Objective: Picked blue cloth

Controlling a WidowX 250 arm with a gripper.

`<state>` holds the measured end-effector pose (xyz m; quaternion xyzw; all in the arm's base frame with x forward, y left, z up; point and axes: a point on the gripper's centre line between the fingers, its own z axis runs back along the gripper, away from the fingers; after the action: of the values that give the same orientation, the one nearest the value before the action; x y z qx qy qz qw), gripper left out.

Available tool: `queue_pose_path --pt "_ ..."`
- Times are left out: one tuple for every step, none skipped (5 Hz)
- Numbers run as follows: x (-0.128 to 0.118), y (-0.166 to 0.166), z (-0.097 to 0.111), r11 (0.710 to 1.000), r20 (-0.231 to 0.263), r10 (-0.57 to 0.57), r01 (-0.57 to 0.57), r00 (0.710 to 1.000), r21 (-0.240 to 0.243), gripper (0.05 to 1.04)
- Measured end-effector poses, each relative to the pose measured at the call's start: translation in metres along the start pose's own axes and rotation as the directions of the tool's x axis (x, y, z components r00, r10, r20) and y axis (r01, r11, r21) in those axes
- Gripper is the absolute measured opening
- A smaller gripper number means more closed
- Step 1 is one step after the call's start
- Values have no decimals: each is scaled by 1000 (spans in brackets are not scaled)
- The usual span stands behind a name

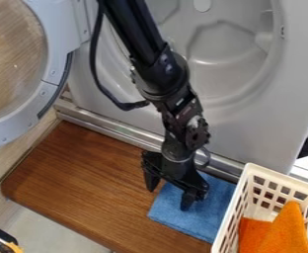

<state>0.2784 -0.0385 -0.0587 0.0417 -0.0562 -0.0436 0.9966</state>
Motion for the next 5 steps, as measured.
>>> queue_pose_path --pt "-1 -3 -7 1000 0 17 -17 1000 0 1001" --pt "-1 -6 -14 999 -8 35 -35 999 -7 1001" --pt "2 -8 -17 999 -13 43 -43 999 -27 1001" --pt "2 -7 -19 997 -20 60 -61 998 -36 967" --pt "2 -9 -18 997 -39 66 -68 997 -37 695"
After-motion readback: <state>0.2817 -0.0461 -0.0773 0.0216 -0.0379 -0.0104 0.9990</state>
